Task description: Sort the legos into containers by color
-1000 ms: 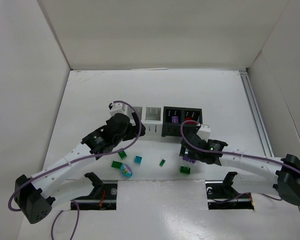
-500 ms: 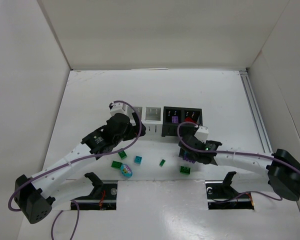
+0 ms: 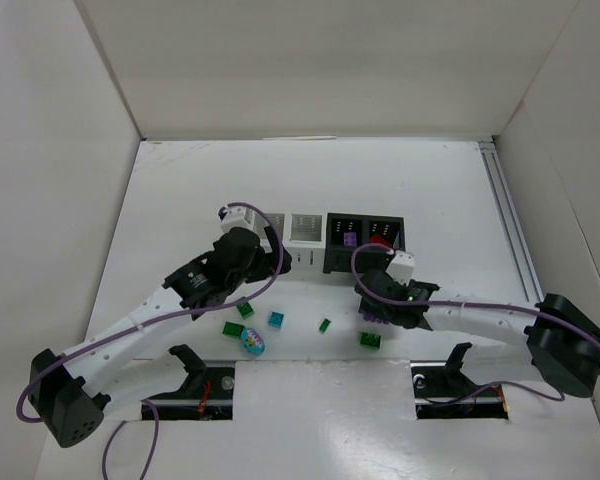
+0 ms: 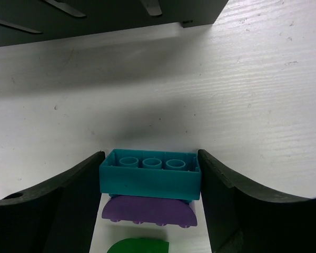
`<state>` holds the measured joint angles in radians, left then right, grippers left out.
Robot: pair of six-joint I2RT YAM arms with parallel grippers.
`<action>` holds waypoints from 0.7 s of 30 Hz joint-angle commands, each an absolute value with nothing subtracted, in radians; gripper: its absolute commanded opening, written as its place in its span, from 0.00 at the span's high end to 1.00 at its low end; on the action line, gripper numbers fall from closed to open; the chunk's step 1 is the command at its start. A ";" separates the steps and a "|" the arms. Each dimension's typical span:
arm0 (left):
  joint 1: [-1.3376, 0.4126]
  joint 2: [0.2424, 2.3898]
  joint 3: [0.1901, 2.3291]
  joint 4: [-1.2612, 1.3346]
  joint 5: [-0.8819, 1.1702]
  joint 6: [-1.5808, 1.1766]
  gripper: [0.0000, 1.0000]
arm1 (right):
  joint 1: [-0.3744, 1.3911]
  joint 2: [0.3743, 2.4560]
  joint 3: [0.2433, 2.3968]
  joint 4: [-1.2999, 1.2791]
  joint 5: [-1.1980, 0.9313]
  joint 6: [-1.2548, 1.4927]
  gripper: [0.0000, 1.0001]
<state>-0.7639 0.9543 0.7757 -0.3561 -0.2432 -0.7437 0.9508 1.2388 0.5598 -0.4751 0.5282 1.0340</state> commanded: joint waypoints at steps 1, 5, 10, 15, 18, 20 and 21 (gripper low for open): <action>-0.759 0.930 0.762 -0.357 -0.245 -0.739 0.00 | 0.959 1.249 0.566 -0.442 0.566 0.997 0.47; -0.759 0.920 0.762 -0.368 -0.245 -0.739 0.00 | 0.959 1.175 0.647 -0.466 0.603 0.826 0.49; -0.759 0.856 0.752 -0.313 -0.174 -0.681 0.00 | 0.959 0.941 0.675 -0.196 0.556 0.298 0.52; -0.759 0.752 0.727 -0.191 -0.027 -0.620 0.00 | 0.948 0.776 0.707 -0.029 0.283 -0.123 0.52; -0.759 0.688 0.687 -0.112 0.053 -0.585 0.00 | 0.948 0.758 0.753 0.023 0.091 -0.369 0.54; -0.759 0.667 0.678 -0.039 0.139 -0.560 0.00 | 0.948 0.781 0.776 0.034 -0.133 -0.457 0.56; -0.759 0.667 0.678 -0.022 0.162 -0.546 0.00 | 0.948 0.817 0.796 0.034 -0.196 -0.539 0.58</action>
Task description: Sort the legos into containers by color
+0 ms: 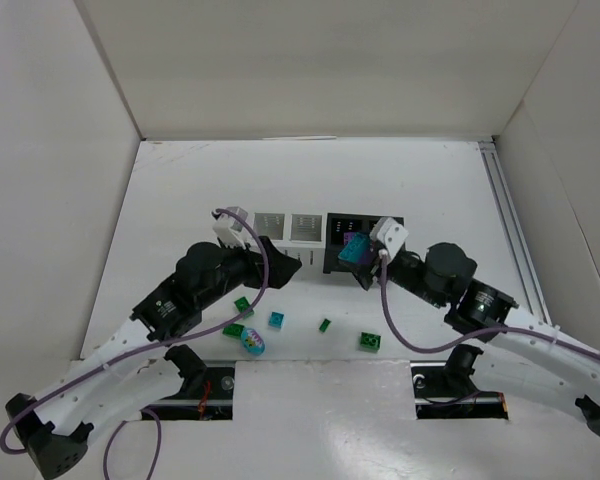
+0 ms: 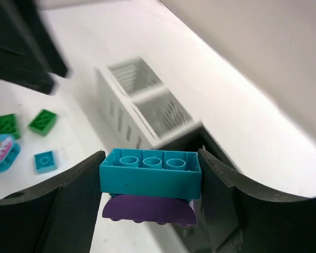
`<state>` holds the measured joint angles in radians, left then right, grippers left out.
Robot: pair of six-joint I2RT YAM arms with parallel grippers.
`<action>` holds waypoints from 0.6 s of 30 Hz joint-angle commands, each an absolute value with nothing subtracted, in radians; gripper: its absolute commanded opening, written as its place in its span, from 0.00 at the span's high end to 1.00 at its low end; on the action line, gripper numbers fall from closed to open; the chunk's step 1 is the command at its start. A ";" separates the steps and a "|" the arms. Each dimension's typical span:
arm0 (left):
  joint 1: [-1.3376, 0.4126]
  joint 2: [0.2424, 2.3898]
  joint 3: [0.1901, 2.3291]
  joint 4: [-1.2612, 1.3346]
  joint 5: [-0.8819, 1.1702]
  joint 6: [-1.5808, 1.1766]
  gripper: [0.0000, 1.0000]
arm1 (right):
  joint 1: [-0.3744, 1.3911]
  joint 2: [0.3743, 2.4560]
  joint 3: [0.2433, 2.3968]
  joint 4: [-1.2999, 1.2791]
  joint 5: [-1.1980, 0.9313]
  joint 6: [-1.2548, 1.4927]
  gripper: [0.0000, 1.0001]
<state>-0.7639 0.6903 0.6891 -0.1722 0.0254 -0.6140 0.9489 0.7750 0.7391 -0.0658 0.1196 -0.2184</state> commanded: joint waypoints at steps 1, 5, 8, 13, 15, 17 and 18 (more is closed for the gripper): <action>-0.759 0.655 0.678 0.003 0.190 -0.546 0.00 | 0.948 0.839 0.796 0.043 -0.268 -0.551 0.58; -0.759 0.646 0.678 0.066 0.270 -0.546 0.00 | 0.948 0.997 0.877 0.032 -0.461 -0.649 0.63; -0.759 0.661 0.669 0.092 0.299 -0.535 0.00 | 0.948 1.084 0.934 0.032 -0.602 -0.709 0.63; -0.759 0.718 0.690 0.110 0.336 -0.545 0.00 | 0.948 1.095 0.959 0.021 -0.609 -0.741 0.64; -0.759 0.738 0.690 0.101 0.348 -0.545 0.00 | 0.948 1.077 0.969 0.021 -0.585 -0.741 0.64; -0.759 0.750 0.690 0.101 0.359 -0.545 0.00 | 0.948 1.068 0.969 0.021 -0.568 -0.741 0.64; -0.759 0.750 0.681 0.101 0.359 -0.545 0.00 | 0.948 1.068 0.969 0.021 -0.558 -0.741 0.64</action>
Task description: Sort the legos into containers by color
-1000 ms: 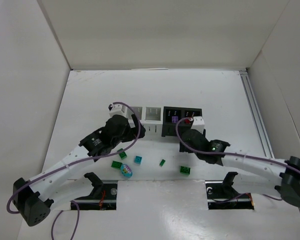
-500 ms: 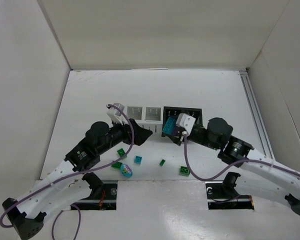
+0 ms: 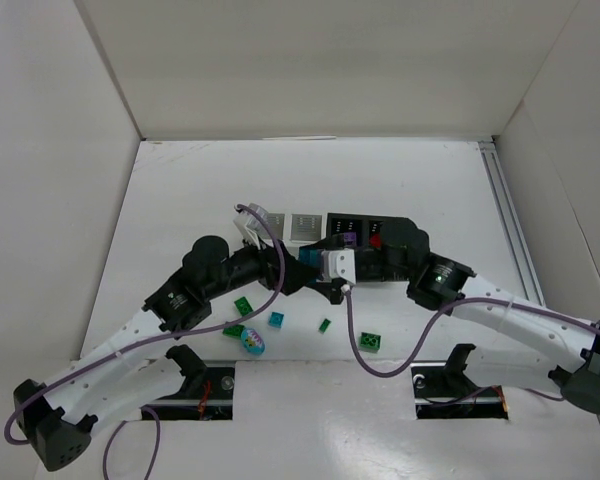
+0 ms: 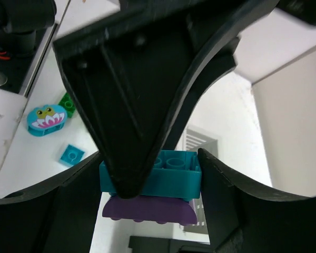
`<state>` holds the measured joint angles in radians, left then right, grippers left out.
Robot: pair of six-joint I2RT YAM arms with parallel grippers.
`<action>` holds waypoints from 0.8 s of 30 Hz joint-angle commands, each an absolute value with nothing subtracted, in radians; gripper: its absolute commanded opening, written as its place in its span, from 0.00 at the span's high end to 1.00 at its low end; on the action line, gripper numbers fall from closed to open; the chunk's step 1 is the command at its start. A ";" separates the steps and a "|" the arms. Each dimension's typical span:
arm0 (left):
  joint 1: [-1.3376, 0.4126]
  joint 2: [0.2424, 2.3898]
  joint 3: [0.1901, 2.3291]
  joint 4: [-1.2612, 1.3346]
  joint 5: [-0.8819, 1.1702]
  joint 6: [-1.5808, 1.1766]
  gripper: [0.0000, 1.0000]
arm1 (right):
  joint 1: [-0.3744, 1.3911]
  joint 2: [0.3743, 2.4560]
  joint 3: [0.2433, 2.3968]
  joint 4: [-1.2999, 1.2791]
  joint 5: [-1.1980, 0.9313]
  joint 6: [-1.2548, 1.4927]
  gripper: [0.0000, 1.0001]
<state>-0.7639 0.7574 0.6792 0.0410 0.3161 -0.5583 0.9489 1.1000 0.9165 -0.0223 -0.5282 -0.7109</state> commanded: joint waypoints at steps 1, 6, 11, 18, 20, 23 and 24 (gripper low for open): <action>-0.759 0.750 0.681 0.101 0.359 -0.545 0.00 | 0.948 1.068 0.969 0.021 -0.558 -0.732 0.64; -0.759 0.750 0.658 0.147 0.361 -0.568 0.24 | 0.948 1.088 0.979 0.012 -0.558 -0.723 0.64; -0.759 0.750 0.658 0.167 0.350 -0.577 0.31 | 0.948 1.109 0.988 0.003 -0.546 -0.723 0.64; -0.759 0.778 0.658 0.167 0.371 -0.586 0.56 | 0.948 1.120 0.988 0.003 -0.537 -0.713 0.64; -0.759 0.778 0.658 0.186 0.380 -0.586 0.64 | 0.948 1.120 0.988 0.003 -0.537 -0.722 0.63; -0.759 0.778 0.658 0.198 0.380 -0.595 0.75 | 0.948 1.129 0.988 0.003 -0.537 -0.723 0.61; -0.759 0.778 0.658 0.198 0.380 -0.595 0.76 | 0.948 1.138 0.988 0.003 -0.546 -0.723 0.60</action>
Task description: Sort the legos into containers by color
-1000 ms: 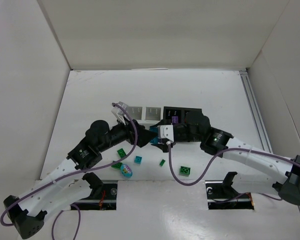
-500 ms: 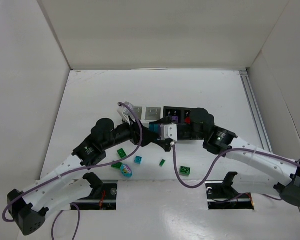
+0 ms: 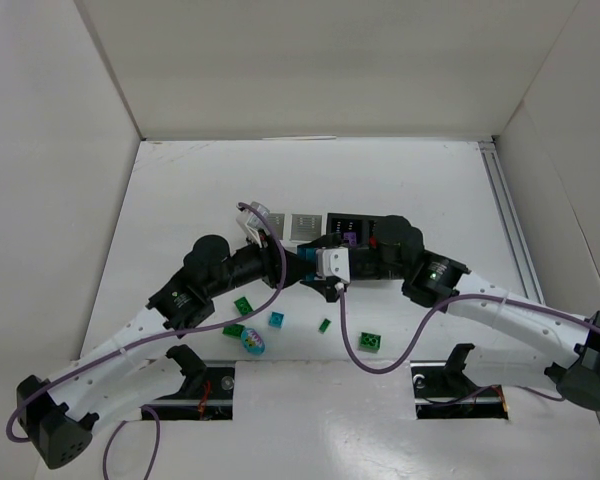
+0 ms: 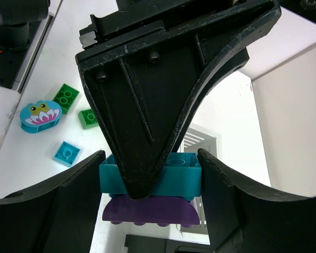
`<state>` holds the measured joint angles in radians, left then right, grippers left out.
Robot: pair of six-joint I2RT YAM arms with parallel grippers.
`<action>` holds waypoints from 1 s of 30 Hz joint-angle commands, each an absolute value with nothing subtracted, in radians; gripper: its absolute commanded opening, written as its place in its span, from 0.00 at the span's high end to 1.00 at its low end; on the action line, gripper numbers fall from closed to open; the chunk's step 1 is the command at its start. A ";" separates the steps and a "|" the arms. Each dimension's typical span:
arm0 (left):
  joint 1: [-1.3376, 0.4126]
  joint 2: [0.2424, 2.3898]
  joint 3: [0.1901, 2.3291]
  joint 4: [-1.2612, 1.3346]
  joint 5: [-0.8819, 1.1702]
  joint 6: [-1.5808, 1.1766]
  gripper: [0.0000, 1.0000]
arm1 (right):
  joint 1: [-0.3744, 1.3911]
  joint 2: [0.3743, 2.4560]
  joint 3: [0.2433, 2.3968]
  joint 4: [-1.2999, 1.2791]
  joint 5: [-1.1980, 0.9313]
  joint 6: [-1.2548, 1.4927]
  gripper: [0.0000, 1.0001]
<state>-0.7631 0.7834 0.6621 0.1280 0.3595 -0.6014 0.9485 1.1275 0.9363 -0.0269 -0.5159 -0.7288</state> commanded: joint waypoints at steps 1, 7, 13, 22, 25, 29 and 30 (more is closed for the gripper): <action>-0.759 0.778 0.658 0.209 0.391 -0.595 0.83 | 0.948 1.138 0.988 0.003 -0.555 -0.723 0.60; -0.759 0.778 0.658 0.218 0.382 -0.604 0.92 | 0.948 1.160 0.997 0.003 -0.580 -0.723 0.46; -0.759 0.758 0.658 0.196 0.315 -0.600 1.00 | 0.948 1.141 1.008 -0.070 -0.532 -0.713 0.21; -0.759 0.768 0.676 0.186 0.258 -0.488 1.00 | 0.948 1.109 1.028 -0.163 -0.479 -0.675 0.00; -0.759 0.769 0.686 0.186 0.258 -0.439 1.00 | 0.948 1.078 1.077 -0.264 -0.398 -0.655 0.00; -0.759 0.759 0.667 0.213 0.268 -0.350 1.00 | 0.939 1.037 1.137 -0.440 -0.160 -0.629 0.00; -0.759 0.759 0.655 0.228 0.279 -0.330 1.00 | 0.927 1.037 1.137 -0.490 -0.160 -0.614 0.00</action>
